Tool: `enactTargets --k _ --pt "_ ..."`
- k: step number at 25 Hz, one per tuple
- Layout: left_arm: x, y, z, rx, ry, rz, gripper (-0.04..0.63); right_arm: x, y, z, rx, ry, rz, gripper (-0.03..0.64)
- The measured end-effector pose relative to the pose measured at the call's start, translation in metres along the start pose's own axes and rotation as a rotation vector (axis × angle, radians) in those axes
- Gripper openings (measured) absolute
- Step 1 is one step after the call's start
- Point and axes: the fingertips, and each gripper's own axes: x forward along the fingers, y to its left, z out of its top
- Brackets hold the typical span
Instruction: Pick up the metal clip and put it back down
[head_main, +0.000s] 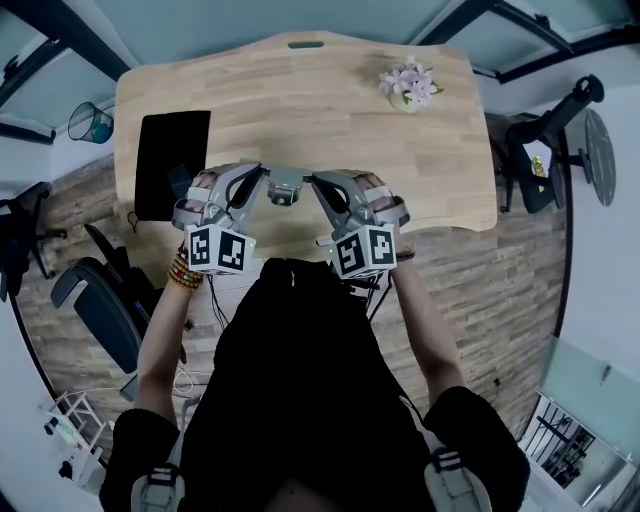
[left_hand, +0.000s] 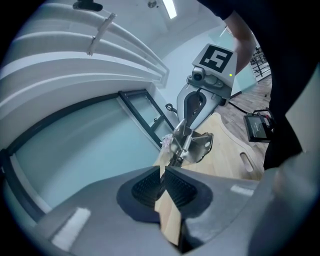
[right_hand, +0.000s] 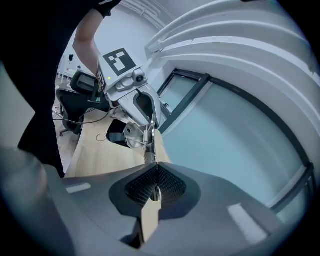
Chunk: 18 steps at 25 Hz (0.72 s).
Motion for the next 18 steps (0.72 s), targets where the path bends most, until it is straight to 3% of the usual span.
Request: enactTargets --k 18 --pt "0.0012 0.0004 0.0070 0.009 -0.006 0.014 0.038 -0.0054 -0.0053 -0.0019 -0.014 0.003 -0.021 0.024"
